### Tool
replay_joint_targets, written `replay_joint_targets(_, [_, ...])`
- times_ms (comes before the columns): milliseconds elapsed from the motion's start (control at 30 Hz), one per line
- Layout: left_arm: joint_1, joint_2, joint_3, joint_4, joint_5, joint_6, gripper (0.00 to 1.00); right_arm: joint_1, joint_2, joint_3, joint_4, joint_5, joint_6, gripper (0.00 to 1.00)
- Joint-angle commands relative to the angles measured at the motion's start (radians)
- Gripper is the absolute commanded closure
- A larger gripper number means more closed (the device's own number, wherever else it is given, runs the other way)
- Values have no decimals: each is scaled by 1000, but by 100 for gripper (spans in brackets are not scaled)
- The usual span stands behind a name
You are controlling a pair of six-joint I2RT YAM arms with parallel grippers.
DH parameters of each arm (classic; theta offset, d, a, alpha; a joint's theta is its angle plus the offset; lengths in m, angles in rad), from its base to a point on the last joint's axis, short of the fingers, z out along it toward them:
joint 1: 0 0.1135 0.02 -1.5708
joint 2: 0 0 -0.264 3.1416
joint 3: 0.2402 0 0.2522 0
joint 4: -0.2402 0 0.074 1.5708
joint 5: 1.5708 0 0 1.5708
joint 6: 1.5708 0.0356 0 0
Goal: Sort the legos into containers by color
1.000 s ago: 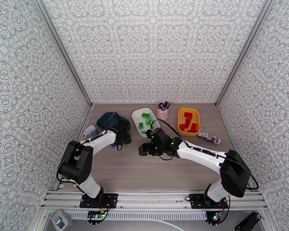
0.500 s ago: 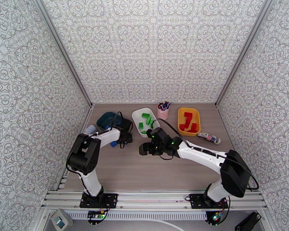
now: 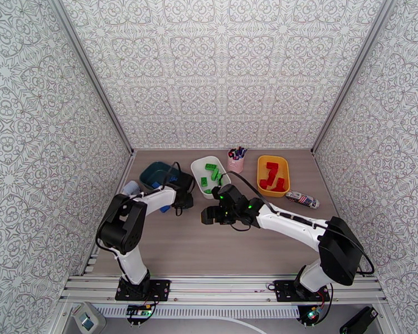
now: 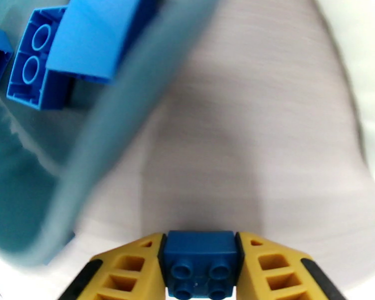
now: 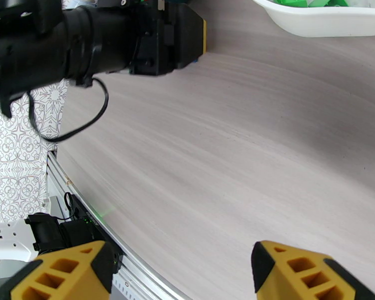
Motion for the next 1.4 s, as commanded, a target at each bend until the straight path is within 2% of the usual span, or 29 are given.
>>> replay_joint_targets(0, [-24,-81,-17,-10,29,-26,65,-9,1,24,13,5,6,24])
replay_joint_targets(133, [-22,-141,-27,-8,71,-42,65,-12,46,79,22,0,7,24])
replay_joint_targets(300, [35,-208,14,-37,104,-36,65,-16,114,186,10,-22,0,25])
replay_joint_targets(433, [132,-239,72,-54,147,-27,64,-15,147,261,-11,-34,-10,25])
replay_joint_targets(600, [260,-199,143,-74,177,-25,60,-15,156,301,-29,-38,-22,25])
replay_joint_targets(667, [304,-163,166,-88,188,-28,52,-16,149,297,-27,-36,-24,25])
replay_joint_targets(767, [336,-159,161,-99,176,-38,27,-15,146,291,-30,-41,-27,25])
replay_joint_targets(800, [340,-171,153,-101,168,-43,22,-16,148,291,-32,-43,-28,25])
replay_joint_targets(933, [348,-271,59,-79,120,-67,10,-16,161,295,-53,-49,-41,25])
replay_joint_targets(1033, [365,-332,-4,-85,107,-86,7,-15,163,288,-52,-47,-42,24])
replay_joint_targets(1367, [384,-483,-237,-67,93,-168,8,-15,123,212,-15,-34,-16,23])
